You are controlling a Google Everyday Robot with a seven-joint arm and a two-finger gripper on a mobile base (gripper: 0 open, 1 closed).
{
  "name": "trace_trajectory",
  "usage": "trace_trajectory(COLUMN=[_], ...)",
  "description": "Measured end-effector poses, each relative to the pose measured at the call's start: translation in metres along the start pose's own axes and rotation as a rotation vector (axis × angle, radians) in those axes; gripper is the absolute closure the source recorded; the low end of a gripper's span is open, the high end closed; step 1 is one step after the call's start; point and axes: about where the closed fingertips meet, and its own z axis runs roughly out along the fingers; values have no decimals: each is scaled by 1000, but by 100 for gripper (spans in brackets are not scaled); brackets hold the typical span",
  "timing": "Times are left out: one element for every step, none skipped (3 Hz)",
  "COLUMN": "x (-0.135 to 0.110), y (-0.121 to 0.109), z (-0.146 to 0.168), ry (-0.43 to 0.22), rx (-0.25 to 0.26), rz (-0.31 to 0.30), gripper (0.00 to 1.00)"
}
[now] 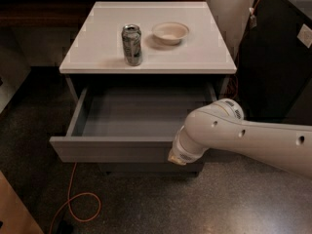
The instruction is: Close top drawer
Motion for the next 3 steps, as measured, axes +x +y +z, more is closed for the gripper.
trace_trajectory(x=[-5, -8, -9], y=[-21, -51, -72], z=[3, 16, 26], ry=[-14, -28, -37], rx=[22, 43, 53], rz=[6, 11, 14], gripper=[100, 100, 100])
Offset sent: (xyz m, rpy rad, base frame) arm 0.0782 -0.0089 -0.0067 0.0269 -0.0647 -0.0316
